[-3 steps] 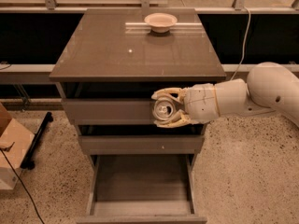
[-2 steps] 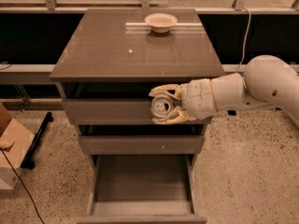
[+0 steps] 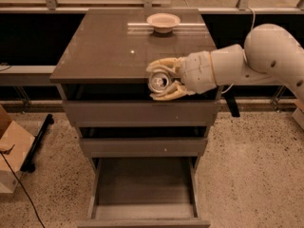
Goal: Pick 7up can from bottom drawer and place on counter
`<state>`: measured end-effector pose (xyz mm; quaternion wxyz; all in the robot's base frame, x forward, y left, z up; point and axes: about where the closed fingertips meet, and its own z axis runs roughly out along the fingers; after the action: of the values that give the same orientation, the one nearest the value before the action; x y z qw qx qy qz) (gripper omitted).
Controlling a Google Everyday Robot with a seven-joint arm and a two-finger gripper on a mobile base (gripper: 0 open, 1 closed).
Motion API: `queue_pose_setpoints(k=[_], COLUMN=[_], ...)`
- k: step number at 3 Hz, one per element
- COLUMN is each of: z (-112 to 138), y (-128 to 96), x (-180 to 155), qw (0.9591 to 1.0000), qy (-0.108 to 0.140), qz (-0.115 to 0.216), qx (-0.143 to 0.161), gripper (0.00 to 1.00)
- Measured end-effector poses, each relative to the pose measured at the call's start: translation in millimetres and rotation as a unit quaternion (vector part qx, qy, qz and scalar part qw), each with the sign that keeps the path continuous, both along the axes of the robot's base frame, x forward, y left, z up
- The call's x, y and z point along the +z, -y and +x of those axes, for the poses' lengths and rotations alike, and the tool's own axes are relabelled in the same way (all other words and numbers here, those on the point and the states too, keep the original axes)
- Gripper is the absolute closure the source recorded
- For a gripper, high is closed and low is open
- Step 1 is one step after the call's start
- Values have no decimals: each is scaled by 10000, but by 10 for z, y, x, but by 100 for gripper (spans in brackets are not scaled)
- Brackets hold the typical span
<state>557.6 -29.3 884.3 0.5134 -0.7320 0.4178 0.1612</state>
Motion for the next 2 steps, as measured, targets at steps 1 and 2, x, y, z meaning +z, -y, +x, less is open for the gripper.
queue_pose_setpoints(k=[1, 2], z=[459, 765], y=[-18, -51], x=[384, 540], qw=[9985, 9957], qy=[531, 877], qz=[18, -46], qx=[-163, -304], gripper=[100, 100])
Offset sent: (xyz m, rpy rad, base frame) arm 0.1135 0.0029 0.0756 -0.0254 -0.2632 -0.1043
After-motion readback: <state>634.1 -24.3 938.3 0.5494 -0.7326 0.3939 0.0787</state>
